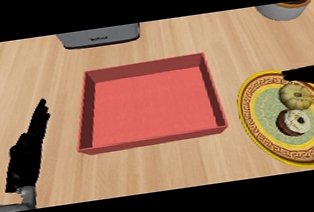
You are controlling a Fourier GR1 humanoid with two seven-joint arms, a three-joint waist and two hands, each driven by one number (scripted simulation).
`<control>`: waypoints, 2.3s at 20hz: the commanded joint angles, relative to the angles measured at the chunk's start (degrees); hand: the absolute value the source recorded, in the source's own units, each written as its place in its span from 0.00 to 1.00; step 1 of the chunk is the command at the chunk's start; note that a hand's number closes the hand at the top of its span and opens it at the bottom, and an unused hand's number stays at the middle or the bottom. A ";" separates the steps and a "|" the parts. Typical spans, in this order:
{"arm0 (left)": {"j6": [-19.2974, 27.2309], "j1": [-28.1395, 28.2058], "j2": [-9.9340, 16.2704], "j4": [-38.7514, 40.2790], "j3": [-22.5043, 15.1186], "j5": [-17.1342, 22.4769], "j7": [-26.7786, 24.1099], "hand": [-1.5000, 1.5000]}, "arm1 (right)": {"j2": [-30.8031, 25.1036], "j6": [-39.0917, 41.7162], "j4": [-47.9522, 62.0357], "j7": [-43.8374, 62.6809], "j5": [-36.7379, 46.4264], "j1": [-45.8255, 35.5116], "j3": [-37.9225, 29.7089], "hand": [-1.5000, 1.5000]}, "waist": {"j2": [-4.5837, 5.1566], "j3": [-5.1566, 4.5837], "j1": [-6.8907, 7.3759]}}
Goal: Pick the cupcake from the plate and place it in the cardboard box
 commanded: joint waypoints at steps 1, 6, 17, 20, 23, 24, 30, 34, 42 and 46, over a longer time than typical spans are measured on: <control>-0.64 -2.39 -1.54 2.32 1.43 -1.06 0.47 0.50 | 2.36 2.67 -6.47 5.67 1.92 3.24 -1.34 0.00 | -0.09 -0.01 -0.56; -2.58 1.89 -1.25 -2.39 2.66 -2.25 1.01 0.50 | 6.89 0.58 -1.60 3.98 8.31 3.98 -3.10 0.00 | -0.04 0.02 -0.10; -5.51 1.98 -4.02 -2.41 5.14 -3.88 0.38 0.50 | 12.32 2.11 2.83 1.56 17.68 1.93 -6.05 0.00 | 0.02 0.03 0.15; -3.35 -1.80 -6.69 0.74 4.27 -6.93 0.87 0.50 | 12.68 -3.08 3.60 -2.09 20.59 6.30 -6.27 0.00 | 0.03 0.03 -0.25; -3.22 3.79 -7.81 -1.76 3.06 -8.69 -1.41 0.50 | 14.18 -2.26 0.07 -0.49 20.39 9.17 -7.63 0.00 | -0.05 0.02 -0.22; -5.12 3.16 -6.55 -4.00 4.91 -7.87 1.55 0.50 | 12.87 -1.04 0.18 -2.49 21.49 8.71 -9.39 0.00 | -0.05 0.02 -0.18; -6.88 2.55 -7.62 -5.46 6.07 -8.26 3.26 0.50 | 17.94 -1.53 4.38 -2.03 24.59 5.95 -10.34 0.00 | -0.02 0.03 -0.06; -7.88 3.26 -8.33 -3.20 7.07 -9.32 0.80 0.50 | 16.97 2.53 0.29 -1.58 25.29 6.48 -11.92 0.00 | -0.05 0.01 -0.20; -7.43 1.45 -9.52 2.74 9.81 -10.57 -4.18 0.50 | 19.21 -2.11 5.11 -4.05 30.81 6.25 -10.37 0.00 | 0.00 0.01 -0.22; -8.45 2.10 -10.30 -2.73 8.45 -10.25 0.82 0.50 | 20.54 -3.59 8.74 -4.66 32.67 6.07 -9.90 0.00 | -0.01 0.02 -0.11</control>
